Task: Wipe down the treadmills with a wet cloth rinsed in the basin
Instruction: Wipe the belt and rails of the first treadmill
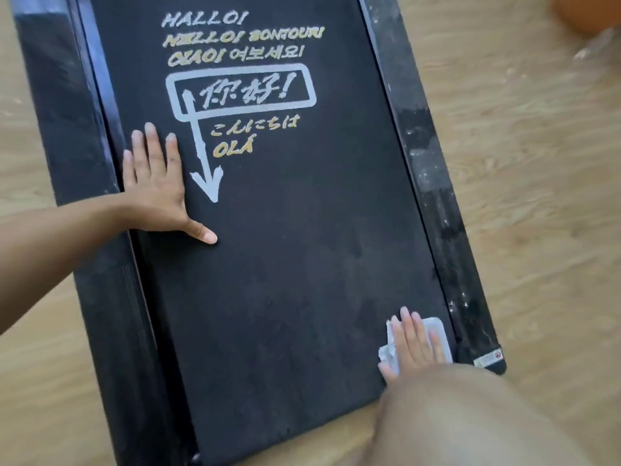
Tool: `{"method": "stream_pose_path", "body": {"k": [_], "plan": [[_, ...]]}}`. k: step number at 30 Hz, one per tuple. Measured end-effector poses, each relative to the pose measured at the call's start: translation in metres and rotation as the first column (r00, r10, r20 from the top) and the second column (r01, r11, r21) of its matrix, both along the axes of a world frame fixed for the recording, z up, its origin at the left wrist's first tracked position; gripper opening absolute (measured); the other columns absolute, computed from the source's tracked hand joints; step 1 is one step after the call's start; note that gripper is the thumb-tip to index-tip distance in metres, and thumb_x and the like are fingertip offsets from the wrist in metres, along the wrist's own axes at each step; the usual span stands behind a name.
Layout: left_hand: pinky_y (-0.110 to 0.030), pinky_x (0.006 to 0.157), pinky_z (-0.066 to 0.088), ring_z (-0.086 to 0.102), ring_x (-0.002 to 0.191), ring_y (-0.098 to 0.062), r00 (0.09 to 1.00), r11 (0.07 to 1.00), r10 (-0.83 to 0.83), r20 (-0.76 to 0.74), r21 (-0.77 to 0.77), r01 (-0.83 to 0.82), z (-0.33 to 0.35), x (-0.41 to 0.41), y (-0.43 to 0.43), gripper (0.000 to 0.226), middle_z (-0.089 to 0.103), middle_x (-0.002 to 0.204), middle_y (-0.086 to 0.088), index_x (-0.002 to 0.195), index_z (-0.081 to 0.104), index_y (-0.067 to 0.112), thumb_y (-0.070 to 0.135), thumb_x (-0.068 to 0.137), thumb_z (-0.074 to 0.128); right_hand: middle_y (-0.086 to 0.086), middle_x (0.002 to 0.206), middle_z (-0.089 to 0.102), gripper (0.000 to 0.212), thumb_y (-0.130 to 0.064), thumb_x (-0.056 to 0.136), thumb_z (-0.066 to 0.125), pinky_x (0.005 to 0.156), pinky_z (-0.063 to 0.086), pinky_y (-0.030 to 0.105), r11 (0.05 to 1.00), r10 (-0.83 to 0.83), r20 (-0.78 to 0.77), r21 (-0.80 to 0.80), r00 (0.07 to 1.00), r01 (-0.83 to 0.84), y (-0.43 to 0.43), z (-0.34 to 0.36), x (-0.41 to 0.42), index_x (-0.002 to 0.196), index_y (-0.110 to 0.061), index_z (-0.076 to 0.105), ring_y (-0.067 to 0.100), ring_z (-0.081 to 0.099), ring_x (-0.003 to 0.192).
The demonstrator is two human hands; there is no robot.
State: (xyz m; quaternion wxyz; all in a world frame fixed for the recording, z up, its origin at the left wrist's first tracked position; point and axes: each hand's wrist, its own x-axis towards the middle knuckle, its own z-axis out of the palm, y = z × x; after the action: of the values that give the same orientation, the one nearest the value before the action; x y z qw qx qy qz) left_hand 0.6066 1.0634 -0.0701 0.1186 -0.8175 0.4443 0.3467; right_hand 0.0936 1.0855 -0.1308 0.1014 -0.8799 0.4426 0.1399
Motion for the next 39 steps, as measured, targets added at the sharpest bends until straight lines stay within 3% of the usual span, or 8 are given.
{"method": "stream_pose_path", "body": {"k": [2,7,10,19,25,29,36,39], "plan": [[-0.049,0.122,-0.022,-0.049,0.143,-0.031,1.000,1.000,-0.006,-0.015,0.004,0.006,0.001,-0.001,-0.005,0.191,-0.052,0.154,-0.015,0.148,-0.045,0.017,0.094,0.016,0.069,0.002,0.178,-0.003,0.076,-0.058,0.108,0.019,0.131,0.007,0.047,1.000,0.018,0.009,-0.026,1.000,-0.017,-0.047,0.001,0.041,0.169,-0.016,0.003,0.020,-0.001,0.164],[-0.048,0.122,-0.022,-0.051,0.141,-0.032,0.999,0.999,-0.023,0.034,0.047,0.021,-0.006,0.002,-0.003,0.190,-0.057,0.150,-0.013,0.144,-0.050,0.018,0.099,0.018,0.067,0.003,0.178,0.000,0.099,-0.080,0.097,0.026,0.132,0.003,0.048,0.992,0.077,0.112,-0.111,0.991,-0.064,-0.234,0.013,0.201,0.169,-0.016,0.006,0.021,-0.003,0.164],[-0.048,0.123,-0.020,-0.048,0.143,-0.033,0.997,0.998,-0.039,0.071,0.059,0.035,-0.002,-0.003,-0.003,0.188,-0.055,0.152,-0.015,0.146,-0.047,0.016,0.097,0.022,0.068,0.002,0.178,0.000,0.101,-0.084,0.095,0.020,0.132,0.004,0.048,0.986,0.094,0.092,-0.146,0.991,-0.080,-0.266,0.010,0.225,0.169,-0.018,0.004,0.020,-0.003,0.164],[-0.051,0.128,0.006,-0.027,0.156,-0.030,0.998,0.996,0.018,0.054,-0.084,-0.013,0.014,-0.023,0.014,0.165,-0.033,0.166,-0.014,0.161,-0.021,0.012,0.071,0.054,0.090,0.000,0.178,-0.006,0.091,-0.075,0.103,0.018,0.126,0.016,0.062,0.997,-0.071,0.067,0.037,0.995,0.068,0.003,0.010,0.002,0.169,-0.014,0.006,0.024,-0.001,0.164],[-0.050,0.130,0.005,-0.027,0.155,-0.032,0.996,0.995,-0.030,0.088,-0.096,0.039,0.003,-0.016,0.015,0.166,-0.034,0.165,-0.016,0.161,-0.023,0.013,0.074,0.054,0.088,-0.002,0.178,-0.001,0.092,-0.076,0.099,0.020,0.132,0.005,0.049,0.993,-0.055,0.183,-0.093,0.981,0.073,-0.127,-0.004,0.121,0.170,-0.019,0.009,0.017,-0.004,0.164],[-0.051,0.128,0.004,-0.025,0.155,-0.037,0.993,0.997,-0.057,0.108,-0.054,0.063,0.010,-0.021,0.007,0.166,-0.032,0.165,-0.021,0.160,-0.024,0.008,0.072,0.056,0.089,0.000,0.178,0.003,0.091,-0.077,0.099,0.020,0.132,0.004,0.050,0.988,-0.090,0.210,-0.102,0.974,0.113,-0.196,0.000,0.205,0.169,-0.021,0.011,0.018,-0.002,0.164],[-0.055,0.128,0.010,-0.024,0.157,-0.033,0.994,0.998,-0.022,0.105,-0.062,0.029,0.010,-0.015,0.014,0.170,-0.031,0.167,-0.016,0.161,-0.023,0.013,0.081,0.049,0.085,-0.008,0.177,-0.003,0.083,-0.071,0.103,0.020,0.132,0.002,0.044,1.000,0.015,0.210,-0.021,0.978,-0.011,-0.017,0.006,0.094,0.170,-0.023,0.008,0.014,-0.006,0.163],[-0.054,0.129,0.004,-0.014,0.160,-0.026,0.984,0.985,-0.088,0.155,-0.131,0.108,0.014,-0.011,0.028,0.161,-0.019,0.172,-0.011,0.165,-0.012,0.019,0.094,0.049,0.071,-0.015,0.176,0.001,0.071,-0.061,0.107,0.028,0.130,0.005,0.038,0.995,0.021,0.263,0.087,0.965,-0.046,0.003,0.015,0.051,0.169,-0.029,0.011,0.010,0.001,0.163]]}}
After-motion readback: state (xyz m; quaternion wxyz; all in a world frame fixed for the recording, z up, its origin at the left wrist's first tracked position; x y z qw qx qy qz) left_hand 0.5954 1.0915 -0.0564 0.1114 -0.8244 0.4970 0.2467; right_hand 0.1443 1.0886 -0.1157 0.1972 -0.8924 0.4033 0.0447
